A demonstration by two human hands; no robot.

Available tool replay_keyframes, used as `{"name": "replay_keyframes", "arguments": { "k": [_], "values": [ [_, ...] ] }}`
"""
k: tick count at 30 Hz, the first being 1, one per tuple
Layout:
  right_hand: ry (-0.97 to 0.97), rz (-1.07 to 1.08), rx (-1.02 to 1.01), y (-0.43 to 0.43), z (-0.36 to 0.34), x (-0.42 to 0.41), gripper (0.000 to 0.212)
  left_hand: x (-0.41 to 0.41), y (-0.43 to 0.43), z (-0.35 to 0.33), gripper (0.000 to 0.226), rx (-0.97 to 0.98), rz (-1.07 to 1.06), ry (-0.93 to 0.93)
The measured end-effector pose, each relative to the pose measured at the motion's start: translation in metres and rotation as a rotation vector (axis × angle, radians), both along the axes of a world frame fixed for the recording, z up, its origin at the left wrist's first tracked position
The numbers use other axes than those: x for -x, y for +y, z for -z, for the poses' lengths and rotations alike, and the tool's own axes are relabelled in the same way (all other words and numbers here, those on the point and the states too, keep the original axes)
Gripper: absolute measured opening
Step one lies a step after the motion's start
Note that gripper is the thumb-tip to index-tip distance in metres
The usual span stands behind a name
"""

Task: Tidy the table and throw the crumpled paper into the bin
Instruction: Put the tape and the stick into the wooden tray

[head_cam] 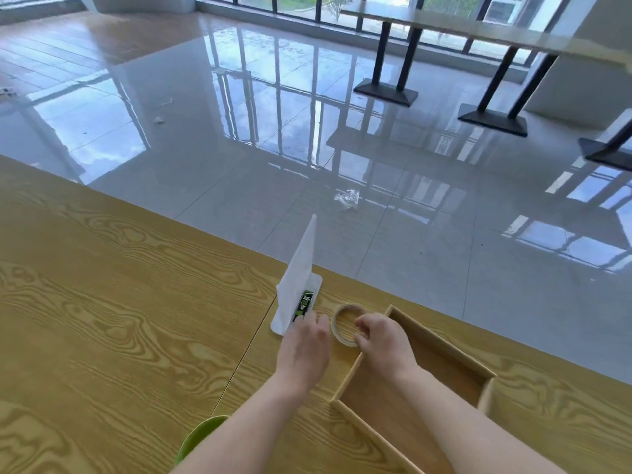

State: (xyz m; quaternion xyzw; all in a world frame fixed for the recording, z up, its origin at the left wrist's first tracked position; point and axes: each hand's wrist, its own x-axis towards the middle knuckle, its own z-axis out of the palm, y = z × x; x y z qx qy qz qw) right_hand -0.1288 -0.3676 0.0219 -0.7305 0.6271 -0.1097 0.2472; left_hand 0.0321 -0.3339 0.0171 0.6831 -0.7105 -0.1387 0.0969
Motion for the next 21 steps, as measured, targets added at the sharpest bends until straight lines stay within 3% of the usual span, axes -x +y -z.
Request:
{"name": "replay_keyframes", "arguments": {
  "k": [5, 9, 14, 17, 21],
  "values": [
    [0.220, -0.240, 0.046, -0.012, 0.008, -0.009, 0.015, 0.010, -0.045, 0.009, 0.027, -0.118, 0.056, -0.374],
    [0.314, -0.344, 0.060, -0.025, 0.013, -0.013, 0.017, 0.013, -0.067, 0.020, 0.033, -0.209, 0.095, -0.527],
    [0.425, -0.449, 0.020, -0.035, 0.021, -0.012, 0.025, 0.019, -0.078, 0.031, 0.033, -0.216, 0.069, -0.510],
    [0.412, -0.451, 0.033, -0.036, 0.025, -0.010, 0.018, 0.021, -0.078, 0.037, 0.034, -0.202, 0.057, -0.478],
    [0.347, -0.440, 0.035, -0.036, 0.028, -0.009, 0.028, 0.024, -0.080, 0.037, 0.031, -0.170, -0.024, -0.355]
  ]
}}
